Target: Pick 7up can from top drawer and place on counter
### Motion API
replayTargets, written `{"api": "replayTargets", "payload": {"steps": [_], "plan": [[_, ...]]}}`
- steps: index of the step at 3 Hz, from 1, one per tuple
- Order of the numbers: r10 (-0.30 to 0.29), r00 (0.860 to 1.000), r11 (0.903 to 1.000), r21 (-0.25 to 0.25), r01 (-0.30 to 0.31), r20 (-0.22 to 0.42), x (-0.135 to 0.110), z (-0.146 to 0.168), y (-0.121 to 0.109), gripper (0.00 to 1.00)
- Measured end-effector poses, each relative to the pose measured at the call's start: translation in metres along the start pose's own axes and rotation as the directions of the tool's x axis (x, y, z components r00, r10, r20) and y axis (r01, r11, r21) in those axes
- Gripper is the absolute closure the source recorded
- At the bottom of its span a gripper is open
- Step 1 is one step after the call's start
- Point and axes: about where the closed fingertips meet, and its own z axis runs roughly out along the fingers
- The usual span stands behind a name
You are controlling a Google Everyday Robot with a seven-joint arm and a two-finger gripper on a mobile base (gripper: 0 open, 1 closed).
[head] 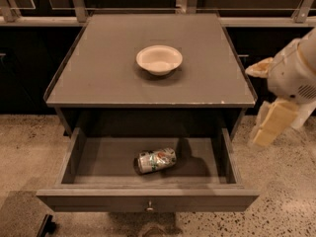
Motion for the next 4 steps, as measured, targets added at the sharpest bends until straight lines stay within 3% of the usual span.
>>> {"api": "replayTargets", "payload": {"steps": [1,2,3,4], "plan": [[-0.038,0.979,0.9990,-0.016,0.042,0.199,-0.016,0.065,-0.007,0.00],[-0.044,0.937,0.9989,-0.001,0.048,0.346,-0.038,0.119,-0.032,0.00],[-0.047,0.939,0.9986,-0.007,0.053,0.340,-0.040,0.119,-0.030,0.00],[-0.014,0.947,0.9976,-0.060,0.036,0.322,-0.038,0.117,-0.007,0.00]]}}
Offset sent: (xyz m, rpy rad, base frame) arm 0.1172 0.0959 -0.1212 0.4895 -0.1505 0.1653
